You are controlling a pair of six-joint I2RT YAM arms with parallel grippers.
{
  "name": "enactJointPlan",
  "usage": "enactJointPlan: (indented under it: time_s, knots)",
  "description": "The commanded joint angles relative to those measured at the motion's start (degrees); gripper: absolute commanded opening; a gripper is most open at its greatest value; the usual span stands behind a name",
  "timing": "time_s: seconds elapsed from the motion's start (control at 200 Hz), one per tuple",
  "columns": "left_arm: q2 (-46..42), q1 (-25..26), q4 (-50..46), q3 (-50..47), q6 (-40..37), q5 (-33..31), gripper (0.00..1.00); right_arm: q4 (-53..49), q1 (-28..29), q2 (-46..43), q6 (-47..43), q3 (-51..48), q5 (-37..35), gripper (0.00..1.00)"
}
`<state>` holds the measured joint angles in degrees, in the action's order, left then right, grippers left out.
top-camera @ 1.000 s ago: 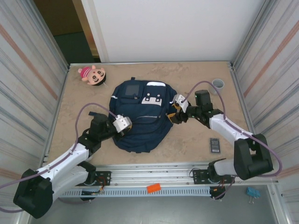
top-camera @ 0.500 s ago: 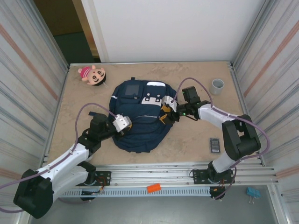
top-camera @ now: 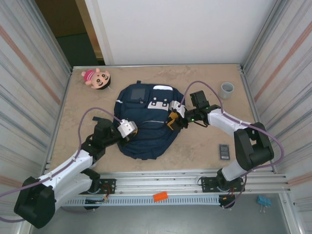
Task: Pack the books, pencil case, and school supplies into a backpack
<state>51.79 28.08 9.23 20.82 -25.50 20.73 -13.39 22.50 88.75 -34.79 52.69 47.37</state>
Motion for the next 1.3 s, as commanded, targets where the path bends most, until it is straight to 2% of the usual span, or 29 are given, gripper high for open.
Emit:
enactJointPlan:
  time_s: [0.0,0.095,0.226,0.401,0.531,0.802,0.867,1.173,1.298]
  knots:
    - [-1.69,-0.54,2.81,1.38,1.80,-1.14,0.00,-2.85,0.60,-2.36,1.49,-0.34,0.56,0.35]
    - [-1.99,-0.52,3.13,1.03,2.03,-1.23,0.00,-3.12,1.05,-3.62,1.32,-0.74,1.29,0.26]
    - [-2.13,-0.56,3.47,0.70,2.12,-1.50,0.00,-5.00,1.68,-5.05,0.31,-0.82,2.49,0.24]
    - [-1.62,-0.51,3.59,0.71,2.02,-1.38,0.00,-7.31,2.33,-6.81,-1.51,-0.85,4.89,0.28]
    - [-1.35,-0.59,4.11,0.63,2.21,-0.88,0.00,-8.41,2.38,-6.93,-2.56,-0.53,4.00,0.33]
    - [-1.34,-0.57,4.48,0.37,2.20,-0.45,0.00,-4.47,0.03,-5.27,-0.74,-0.42,-1.32,0.55]
    - [-1.31,-0.57,4.65,0.36,2.29,-0.34,0.00,-4.05,0.26,-4.25,-0.44,0.20,-1.68,0.58]
    - [-1.08,-0.57,5.06,0.10,2.03,-0.46,0.00,-2.48,2.65,0.19,-0.46,2.77,0.30,0.59]
    - [-1.02,-0.54,5.17,0.01,2.12,-0.45,0.00,-4.46,3.07,0.64,-0.93,3.85,2.47,0.53]
